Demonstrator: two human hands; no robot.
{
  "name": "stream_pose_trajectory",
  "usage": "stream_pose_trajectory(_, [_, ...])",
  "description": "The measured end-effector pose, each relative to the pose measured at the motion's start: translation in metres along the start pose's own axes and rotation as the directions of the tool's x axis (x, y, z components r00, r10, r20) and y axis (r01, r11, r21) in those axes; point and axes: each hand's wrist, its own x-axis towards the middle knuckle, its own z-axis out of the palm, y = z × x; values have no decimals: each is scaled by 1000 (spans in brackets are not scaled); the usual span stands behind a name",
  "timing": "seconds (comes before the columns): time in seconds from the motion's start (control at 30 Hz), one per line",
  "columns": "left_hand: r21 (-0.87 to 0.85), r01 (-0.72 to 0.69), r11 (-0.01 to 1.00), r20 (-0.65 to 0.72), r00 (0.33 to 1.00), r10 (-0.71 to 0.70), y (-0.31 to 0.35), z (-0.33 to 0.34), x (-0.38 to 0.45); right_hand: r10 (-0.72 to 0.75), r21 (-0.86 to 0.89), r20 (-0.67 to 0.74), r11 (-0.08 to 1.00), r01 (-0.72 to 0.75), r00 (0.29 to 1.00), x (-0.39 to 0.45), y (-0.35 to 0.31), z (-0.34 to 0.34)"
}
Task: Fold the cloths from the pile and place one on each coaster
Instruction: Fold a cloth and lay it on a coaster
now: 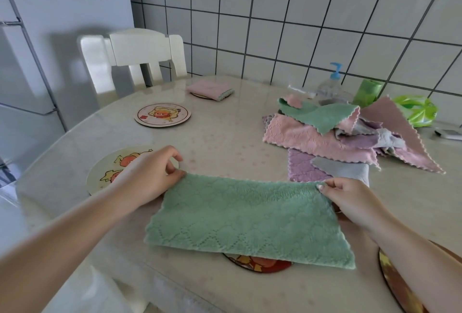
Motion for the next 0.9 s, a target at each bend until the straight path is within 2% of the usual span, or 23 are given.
stream_pose_trajectory(0.07, [47, -11, 999, 1, 1000, 11, 3, 1, -1, 17, 0, 6, 1000, -17, 1000, 1, 1, 1])
stream_pose_trajectory(0.17, [205, -43, 978, -12, 999, 46, 8, -4, -2, 14, -28, -16, 1000, -14, 1000, 0, -2, -2])
stream_pose_trajectory(0.23, [272, -73, 960, -91, 991, 102, 12, -9, -7, -51, -151, -105, 988, 35, 993, -6, -9, -9])
stream_pose_trajectory(0.3, [216, -131, 968, -172, 970, 170, 29, -12, -19, -188, -234, -188, 962, 142, 964, -20, -25, -10])
stream_pose_trajectory(0.37, [116, -250, 961, -159, 951, 266, 57, -7, -36, -334, -242, -107, 922, 301, 937, -39, -53, 4])
stream_pose_trajectory(0.47, [87, -365, 927, -14, 930, 367, 92, 24, -46, -437, -397, 166, 791, 465, 884, -57, -90, 45])
stream_pose_trajectory(0.57, [177, -360, 916, 155, 929, 336, 91, 57, -42, -356, -478, 295, 749, 459, 887, -57, -96, 81])
stream_pose_trajectory(0.7, [220, -354, 909, 152, 933, 326, 74, 64, -48, -326, -524, 279, 736, 428, 903, -53, -75, 90])
stream_pose_trajectory(0.9, [307, -289, 907, 207, 950, 233, 57, 45, -55, -231, -567, 307, 735, 372, 923, -56, -56, 61])
